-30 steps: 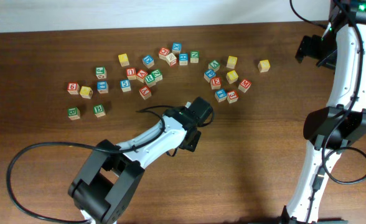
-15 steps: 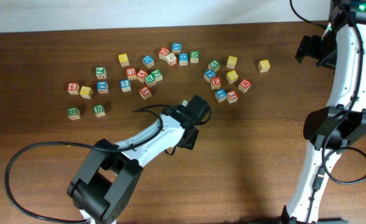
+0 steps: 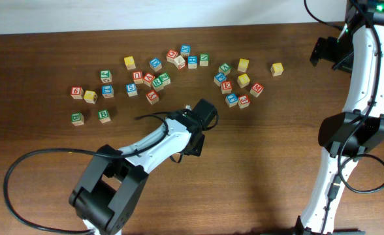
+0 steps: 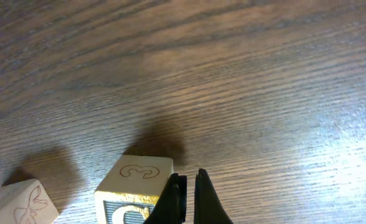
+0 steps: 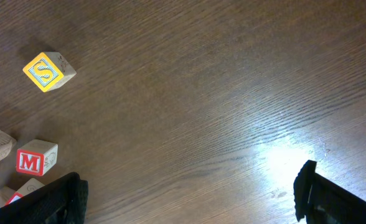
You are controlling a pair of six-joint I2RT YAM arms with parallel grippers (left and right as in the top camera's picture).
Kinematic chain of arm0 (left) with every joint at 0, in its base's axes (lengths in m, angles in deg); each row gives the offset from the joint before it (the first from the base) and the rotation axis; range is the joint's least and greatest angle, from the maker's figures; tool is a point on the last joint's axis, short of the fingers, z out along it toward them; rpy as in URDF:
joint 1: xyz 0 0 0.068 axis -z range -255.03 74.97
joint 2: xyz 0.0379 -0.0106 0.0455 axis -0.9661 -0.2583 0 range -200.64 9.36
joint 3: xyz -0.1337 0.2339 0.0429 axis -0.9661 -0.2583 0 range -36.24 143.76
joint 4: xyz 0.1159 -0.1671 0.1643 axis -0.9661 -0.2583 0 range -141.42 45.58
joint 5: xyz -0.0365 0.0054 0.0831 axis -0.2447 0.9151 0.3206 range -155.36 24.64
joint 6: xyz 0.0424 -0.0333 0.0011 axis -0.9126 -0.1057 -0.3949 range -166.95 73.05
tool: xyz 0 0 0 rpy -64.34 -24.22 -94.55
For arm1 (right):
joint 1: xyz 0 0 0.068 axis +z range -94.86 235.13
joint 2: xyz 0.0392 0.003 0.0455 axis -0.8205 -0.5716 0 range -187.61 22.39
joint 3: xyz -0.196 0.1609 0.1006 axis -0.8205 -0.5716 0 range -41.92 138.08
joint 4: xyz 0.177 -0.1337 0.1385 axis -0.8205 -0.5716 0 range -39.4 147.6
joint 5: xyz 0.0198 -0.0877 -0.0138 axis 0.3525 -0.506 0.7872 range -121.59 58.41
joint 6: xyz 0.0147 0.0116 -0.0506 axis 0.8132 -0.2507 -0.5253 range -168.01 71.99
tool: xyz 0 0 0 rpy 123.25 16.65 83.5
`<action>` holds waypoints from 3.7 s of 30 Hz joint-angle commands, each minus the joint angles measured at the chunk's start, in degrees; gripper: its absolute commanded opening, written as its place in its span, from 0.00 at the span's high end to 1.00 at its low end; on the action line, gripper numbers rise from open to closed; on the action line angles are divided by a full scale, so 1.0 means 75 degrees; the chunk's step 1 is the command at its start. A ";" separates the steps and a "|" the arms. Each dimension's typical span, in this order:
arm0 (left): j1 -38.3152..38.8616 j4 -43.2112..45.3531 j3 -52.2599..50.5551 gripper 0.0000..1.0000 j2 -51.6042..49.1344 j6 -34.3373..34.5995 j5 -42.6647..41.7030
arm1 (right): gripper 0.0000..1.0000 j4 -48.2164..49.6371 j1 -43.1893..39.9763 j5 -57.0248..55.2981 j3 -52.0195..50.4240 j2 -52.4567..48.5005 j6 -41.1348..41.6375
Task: Spell out ICRA
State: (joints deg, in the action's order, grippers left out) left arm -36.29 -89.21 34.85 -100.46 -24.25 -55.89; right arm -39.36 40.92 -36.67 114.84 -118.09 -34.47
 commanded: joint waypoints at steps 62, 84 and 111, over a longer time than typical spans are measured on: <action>-0.0504 -0.0038 -0.0064 1.00 0.0017 0.1513 0.0490 | 0.02 -0.0017 0.0044 0.0012 -0.0032 0.0079 0.0064; -0.0504 -0.0548 -0.0076 1.00 0.0017 0.1711 0.0516 | 0.02 -0.0017 0.0044 0.0012 -0.0032 0.0079 0.0064; -0.0504 -0.0755 -0.0076 1.00 0.0017 0.2495 0.1169 | 0.02 -0.0017 0.0044 0.0012 -0.0032 0.0079 0.0064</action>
State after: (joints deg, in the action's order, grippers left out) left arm -39.85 -94.24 34.72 -100.46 -7.94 -48.56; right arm -39.39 40.92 -36.65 114.84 -118.09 -34.47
